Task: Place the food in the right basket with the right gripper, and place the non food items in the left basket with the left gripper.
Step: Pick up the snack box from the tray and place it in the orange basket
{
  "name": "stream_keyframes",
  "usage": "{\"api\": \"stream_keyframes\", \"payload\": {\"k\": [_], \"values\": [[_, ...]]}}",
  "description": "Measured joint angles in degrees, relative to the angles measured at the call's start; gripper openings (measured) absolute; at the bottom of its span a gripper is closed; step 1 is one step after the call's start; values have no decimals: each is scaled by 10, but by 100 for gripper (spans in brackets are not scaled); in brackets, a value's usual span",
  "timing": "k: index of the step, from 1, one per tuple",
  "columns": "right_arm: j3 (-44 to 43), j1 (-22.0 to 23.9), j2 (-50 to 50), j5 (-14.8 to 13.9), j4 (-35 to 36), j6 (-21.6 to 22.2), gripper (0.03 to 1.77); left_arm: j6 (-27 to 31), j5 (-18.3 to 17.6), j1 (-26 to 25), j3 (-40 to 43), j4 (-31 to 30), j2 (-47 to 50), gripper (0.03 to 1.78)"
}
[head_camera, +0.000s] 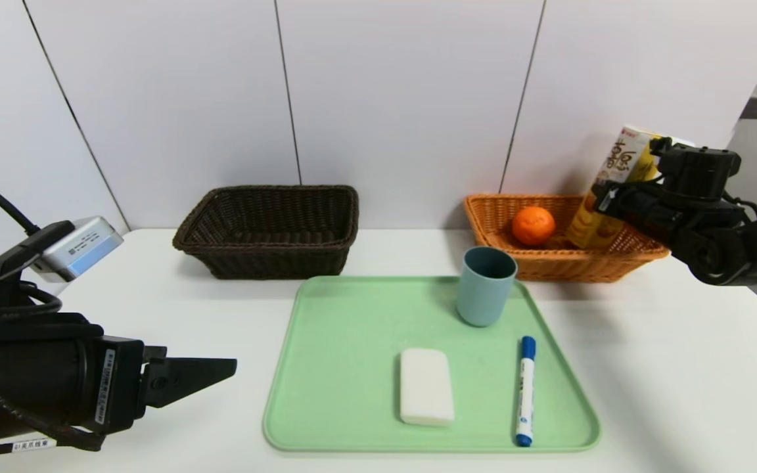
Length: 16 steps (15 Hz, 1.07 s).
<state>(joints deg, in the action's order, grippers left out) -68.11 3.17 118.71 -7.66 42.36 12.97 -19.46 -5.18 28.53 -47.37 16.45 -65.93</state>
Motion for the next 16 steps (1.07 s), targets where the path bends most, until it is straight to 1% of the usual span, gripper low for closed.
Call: {"api": "stream_keyframes", "payload": {"k": [4, 5, 7, 10, 14, 16], "values": [[4, 0, 5, -1, 1, -2, 85, 0, 0, 0, 0, 0, 0, 169], [6, 0, 5, -1, 2, -2, 90, 0, 0, 0, 0, 1, 0, 169], [8, -1, 5, 1, 17, -2, 108, 0, 0, 1, 0, 1, 0, 169], [14, -6, 5, 1, 57, -2, 129, 1, 0, 0, 0, 1, 0, 169], [17, -12, -15, 5, 58, -5, 145, 1, 0, 0, 1, 1, 2, 169], [14, -14, -44, 10, 38, -18, 151, 1, 0, 0, 2, 1, 4, 169]]}}
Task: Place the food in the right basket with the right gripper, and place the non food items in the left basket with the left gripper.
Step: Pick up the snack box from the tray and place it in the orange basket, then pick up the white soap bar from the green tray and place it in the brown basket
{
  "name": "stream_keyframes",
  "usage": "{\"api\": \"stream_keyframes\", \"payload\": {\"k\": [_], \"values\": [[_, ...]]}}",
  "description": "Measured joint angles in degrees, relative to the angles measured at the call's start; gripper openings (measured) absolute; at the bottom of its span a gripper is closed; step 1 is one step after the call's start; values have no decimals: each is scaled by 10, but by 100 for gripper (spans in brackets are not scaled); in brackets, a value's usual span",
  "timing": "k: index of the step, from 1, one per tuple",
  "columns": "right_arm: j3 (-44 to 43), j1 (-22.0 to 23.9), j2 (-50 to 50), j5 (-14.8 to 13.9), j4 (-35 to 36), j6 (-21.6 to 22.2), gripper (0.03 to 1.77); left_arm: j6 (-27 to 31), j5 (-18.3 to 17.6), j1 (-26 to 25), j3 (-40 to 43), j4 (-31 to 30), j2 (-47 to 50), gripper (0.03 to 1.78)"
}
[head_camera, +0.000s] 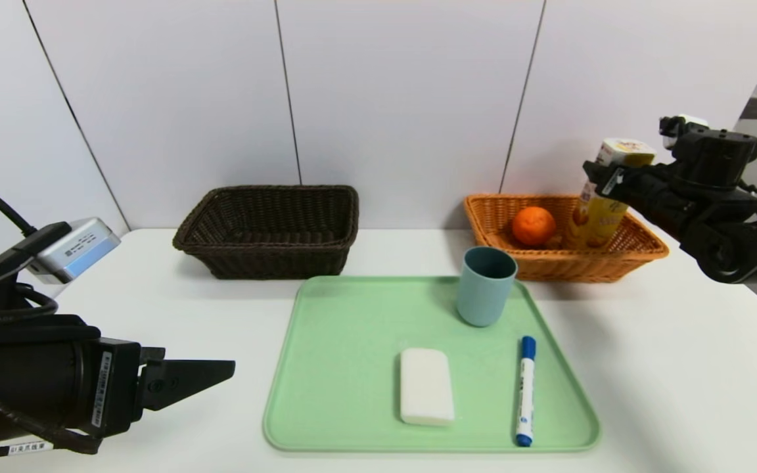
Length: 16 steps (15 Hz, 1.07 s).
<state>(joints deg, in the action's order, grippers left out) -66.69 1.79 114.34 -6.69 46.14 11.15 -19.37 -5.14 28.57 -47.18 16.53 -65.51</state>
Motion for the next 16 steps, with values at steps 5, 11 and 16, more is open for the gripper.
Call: {"api": "stream_keyframes", "payload": {"k": [5, 11, 16], "values": [[-31, -3, -84, 2, -103, -62, 161, 0, 0, 7, 2, 0, 5, 169], [-154, -8, -160, 21, -228, -69, 166, 53, 6, 8, -3, -4, 23, 169], [-271, -8, -216, 42, -468, -63, 168, 64, 1, 7, -43, 0, 19, 169]]}}
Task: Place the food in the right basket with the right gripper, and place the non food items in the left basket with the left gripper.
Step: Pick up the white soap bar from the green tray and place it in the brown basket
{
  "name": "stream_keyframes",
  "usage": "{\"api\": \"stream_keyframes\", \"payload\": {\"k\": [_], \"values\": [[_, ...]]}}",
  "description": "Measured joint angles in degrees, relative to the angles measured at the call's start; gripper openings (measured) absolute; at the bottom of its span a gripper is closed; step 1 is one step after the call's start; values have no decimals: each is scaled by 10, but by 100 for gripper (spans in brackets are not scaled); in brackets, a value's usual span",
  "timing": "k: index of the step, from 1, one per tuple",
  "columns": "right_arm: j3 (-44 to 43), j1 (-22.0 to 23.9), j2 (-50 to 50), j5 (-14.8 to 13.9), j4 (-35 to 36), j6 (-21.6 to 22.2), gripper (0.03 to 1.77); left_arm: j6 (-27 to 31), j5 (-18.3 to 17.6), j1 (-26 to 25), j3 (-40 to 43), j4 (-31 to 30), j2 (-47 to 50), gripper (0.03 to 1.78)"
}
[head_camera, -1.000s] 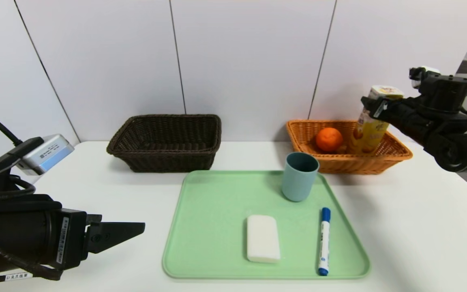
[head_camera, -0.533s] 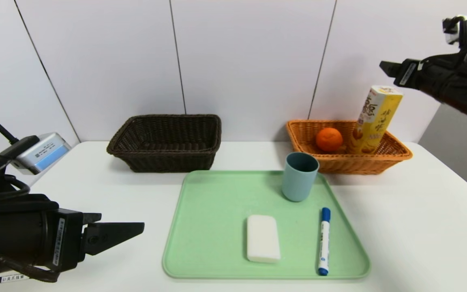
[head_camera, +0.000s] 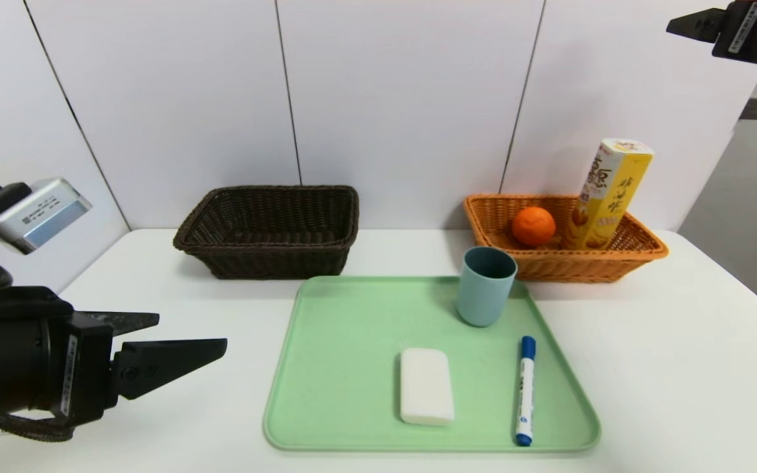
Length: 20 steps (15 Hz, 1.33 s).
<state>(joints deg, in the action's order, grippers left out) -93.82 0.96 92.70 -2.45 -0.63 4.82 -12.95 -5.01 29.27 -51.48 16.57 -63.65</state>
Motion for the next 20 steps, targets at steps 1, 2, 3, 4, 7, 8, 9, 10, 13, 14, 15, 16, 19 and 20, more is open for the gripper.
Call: {"api": "stream_keyframes", "payload": {"k": [1, 2, 3, 4, 7, 8, 9, 10, 13, 14, 15, 16, 19, 20], "values": [[-15, 0, -11, 8, -56, 7, 169, -3, 0, 0, -18, 3, -10, 169], [-25, 0, -20, 14, -104, 18, 169, -5, 0, 0, -39, 11, -22, 169], [-31, -1, -28, 18, -148, 30, 169, -6, 1, 1, -63, 24, -35, 169], [-35, -1, -35, 20, -193, 42, 169, -10, 2, 4, -92, 42, -52, 169], [-36, -2, -54, 42, -331, 73, 169, -40, 11, 27, -185, 99, -110, 169], [-36, -3, -59, 61, -381, 86, 169, -54, 20, 37, -218, 115, -134, 169], [-36, -3, -65, 86, -436, 100, 169, -69, 32, 51, -253, 130, -163, 169], [-36, -3, -70, 113, -486, 111, 169, -86, 45, 66, -286, 147, -190, 169], [-8, -2, -83, 165, -571, 132, 169, -142, 67, 118, -389, 219, -276, 169], [11, -2, -87, 166, -571, 132, 169, -157, 71, 137, -423, 244, -306, 169], [26, -2, -91, 166, -571, 131, 169, -169, 76, 154, -453, 262, -333, 169], [38, -2, -94, 167, -570, 131, 169, -176, 86, 171, -484, 279, -362, 169], [52, -2, -98, 165, -569, 132, 169, -203, 141, 214, -549, 306, -441, 169], [58, -2, -98, 164, -569, 133, 169, -213, 159, 228, -570, 312, -467, 169]]}}
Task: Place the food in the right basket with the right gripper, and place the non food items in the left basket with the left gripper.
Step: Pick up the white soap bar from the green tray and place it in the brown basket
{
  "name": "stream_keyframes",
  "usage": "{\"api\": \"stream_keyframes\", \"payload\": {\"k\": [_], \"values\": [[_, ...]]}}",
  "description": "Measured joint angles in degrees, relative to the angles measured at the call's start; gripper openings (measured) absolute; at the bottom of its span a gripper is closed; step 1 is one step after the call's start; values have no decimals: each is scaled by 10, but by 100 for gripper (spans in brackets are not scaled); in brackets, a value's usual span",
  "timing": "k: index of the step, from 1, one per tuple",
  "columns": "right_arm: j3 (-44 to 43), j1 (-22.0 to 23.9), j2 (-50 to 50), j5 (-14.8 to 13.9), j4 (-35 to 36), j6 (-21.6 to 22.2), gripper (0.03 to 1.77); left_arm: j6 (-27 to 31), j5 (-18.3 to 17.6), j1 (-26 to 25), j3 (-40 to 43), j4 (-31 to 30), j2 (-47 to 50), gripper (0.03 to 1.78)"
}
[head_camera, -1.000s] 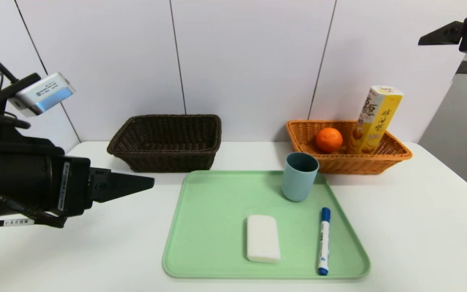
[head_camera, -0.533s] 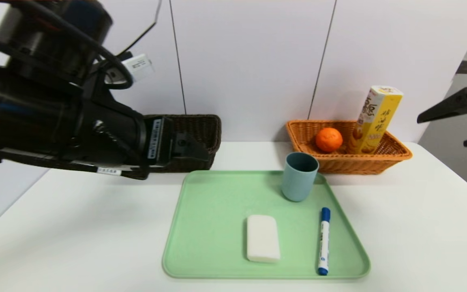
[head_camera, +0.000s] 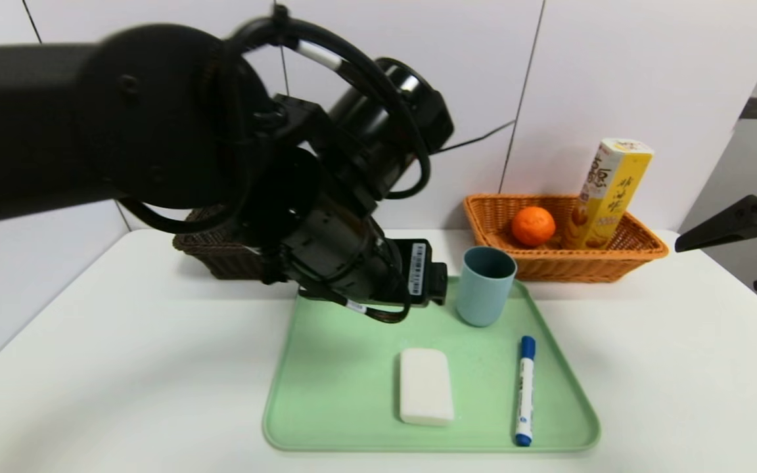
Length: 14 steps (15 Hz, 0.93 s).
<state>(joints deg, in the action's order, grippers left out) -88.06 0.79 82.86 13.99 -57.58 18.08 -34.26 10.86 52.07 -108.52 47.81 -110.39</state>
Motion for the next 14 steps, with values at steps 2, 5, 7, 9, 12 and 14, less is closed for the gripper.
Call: {"api": "stream_keyframes", "payload": {"k": [2, 5, 7, 9, 12, 14], "values": [[9, 0, 0, 0, 0, 10, 169, -7, 11, 23, -29, 25, -41, 169], [28, 3, -1, 1, 0, 19, 169, -12, 13, 39, -39, 46, -82, 169], [44, 5, -3, 2, 1, 20, 170, -13, 14, 43, -39, 65, -98, 169], [64, 6, -5, 2, 4, 20, 170, -31, 14, 46, -40, 77, -109, 169], [99, 7, -13, 1, 43, 20, 170, -53, 14, 46, -40, 75, -125, 169], [124, 8, -19, 1, 69, 19, 170, -58, 14, 47, -40, 68, -133, 169]]}}
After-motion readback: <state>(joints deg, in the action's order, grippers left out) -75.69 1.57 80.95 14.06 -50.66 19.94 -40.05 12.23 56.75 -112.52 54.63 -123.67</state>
